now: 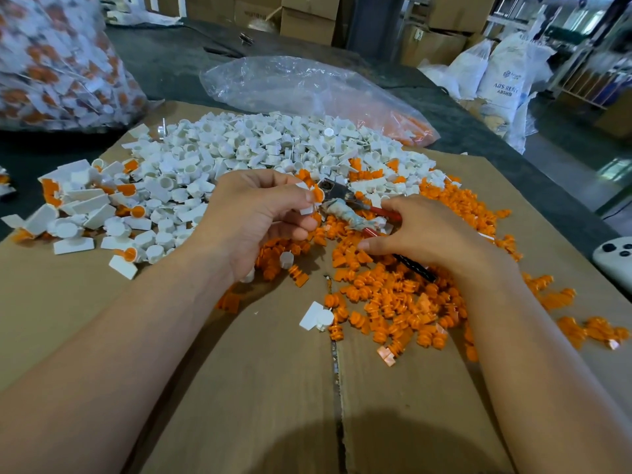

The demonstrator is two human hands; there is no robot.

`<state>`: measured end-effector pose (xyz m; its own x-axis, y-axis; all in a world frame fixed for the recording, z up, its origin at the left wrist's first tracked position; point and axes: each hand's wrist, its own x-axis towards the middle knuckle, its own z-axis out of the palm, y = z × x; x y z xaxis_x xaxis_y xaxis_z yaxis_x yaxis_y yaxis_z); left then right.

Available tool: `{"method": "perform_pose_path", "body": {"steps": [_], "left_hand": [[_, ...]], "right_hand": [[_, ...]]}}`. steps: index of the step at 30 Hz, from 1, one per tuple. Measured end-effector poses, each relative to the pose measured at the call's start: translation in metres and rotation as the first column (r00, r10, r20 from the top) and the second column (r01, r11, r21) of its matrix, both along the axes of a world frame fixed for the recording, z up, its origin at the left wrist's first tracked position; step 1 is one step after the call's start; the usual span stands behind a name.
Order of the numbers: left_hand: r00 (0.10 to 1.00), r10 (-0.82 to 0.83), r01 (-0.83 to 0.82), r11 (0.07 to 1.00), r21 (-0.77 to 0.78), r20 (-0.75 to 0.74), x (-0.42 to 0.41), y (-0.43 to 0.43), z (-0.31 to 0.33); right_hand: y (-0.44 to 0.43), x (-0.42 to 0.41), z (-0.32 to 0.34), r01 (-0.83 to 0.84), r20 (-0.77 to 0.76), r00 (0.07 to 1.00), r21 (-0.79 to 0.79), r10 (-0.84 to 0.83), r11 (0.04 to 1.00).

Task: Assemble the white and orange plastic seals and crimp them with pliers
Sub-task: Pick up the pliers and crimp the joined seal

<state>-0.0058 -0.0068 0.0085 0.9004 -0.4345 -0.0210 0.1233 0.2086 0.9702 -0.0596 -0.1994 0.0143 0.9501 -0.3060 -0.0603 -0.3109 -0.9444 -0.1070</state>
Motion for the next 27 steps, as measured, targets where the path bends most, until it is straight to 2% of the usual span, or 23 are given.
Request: {"method": "perform_pose_path", "body": {"steps": [5,11,19,21,24,27], "left_hand": [[1.0,-0.005,0.005,1.0,-0.007,-0.005,0.001,0.0,-0.001],[1.0,-0.011,0.011,0.999,-0.03,-0.005,0.002,0.0,-0.002],[0.999,0.035,-0.034,0.996,-0.079,0.008,0.003,0.002,-0.002],[0.998,0.05,-0.047,0.995,-0.088,0.026,0.003,0.002,-0.002],[0.993,0.085,-0.078,0.993,-0.091,0.08,0.003,0.002,-0.003],[0.982,0.135,-0.12,0.986,-0.118,0.131,0.003,0.001,-0.003]], "right_hand": [[0.003,0.002,0.001,-0.002,0.042,0.999,-0.03,0.003,1.0],[0.002,0.0,0.004,0.016,0.207,0.978,-0.103,0.006,0.995],[0.009,-0.004,0.01,-0.073,0.455,0.889,0.014,0.058,0.997],[0.01,-0.006,0.011,-0.103,0.502,0.86,0.002,0.088,0.995],[0.016,-0.009,0.012,-0.151,0.493,0.847,-0.137,0.2,0.979],[0.023,-0.009,0.009,-0.204,0.428,0.876,-0.09,0.223,0.975]]}}
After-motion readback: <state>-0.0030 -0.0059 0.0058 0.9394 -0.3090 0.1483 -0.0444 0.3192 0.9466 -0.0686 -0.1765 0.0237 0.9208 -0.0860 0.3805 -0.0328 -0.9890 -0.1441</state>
